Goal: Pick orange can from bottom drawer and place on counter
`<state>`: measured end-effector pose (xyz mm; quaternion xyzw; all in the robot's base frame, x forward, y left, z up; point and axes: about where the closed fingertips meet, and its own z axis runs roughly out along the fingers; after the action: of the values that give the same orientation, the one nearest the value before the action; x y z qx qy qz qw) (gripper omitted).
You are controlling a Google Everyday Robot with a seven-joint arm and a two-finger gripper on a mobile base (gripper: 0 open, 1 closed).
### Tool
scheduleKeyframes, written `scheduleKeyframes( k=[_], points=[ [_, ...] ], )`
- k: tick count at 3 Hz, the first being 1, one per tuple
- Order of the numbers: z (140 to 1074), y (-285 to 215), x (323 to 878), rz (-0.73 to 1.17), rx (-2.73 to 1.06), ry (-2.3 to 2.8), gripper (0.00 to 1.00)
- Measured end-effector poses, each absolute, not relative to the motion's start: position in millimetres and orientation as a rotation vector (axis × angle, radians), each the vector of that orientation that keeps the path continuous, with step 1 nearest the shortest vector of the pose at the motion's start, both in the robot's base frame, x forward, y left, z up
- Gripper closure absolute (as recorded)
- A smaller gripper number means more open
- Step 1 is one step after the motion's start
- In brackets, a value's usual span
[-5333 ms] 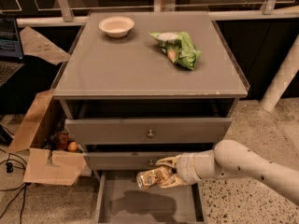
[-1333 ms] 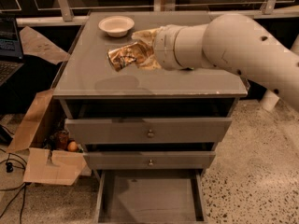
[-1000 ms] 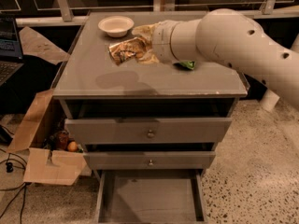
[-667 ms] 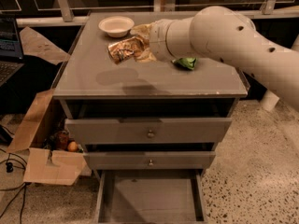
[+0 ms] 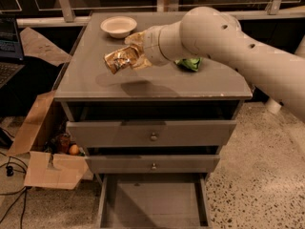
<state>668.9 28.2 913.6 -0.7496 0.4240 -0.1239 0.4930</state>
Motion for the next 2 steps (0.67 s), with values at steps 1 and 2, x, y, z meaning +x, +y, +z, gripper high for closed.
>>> scheduleKeyframes(
  k=[1,2],
  points=[
    [902.8,39.5,669.8,-0.259,-1.877,0.99,0.84],
    [901.5,39.9,668.8,-0.257,-1.887,0.986,0.61]
  ],
)
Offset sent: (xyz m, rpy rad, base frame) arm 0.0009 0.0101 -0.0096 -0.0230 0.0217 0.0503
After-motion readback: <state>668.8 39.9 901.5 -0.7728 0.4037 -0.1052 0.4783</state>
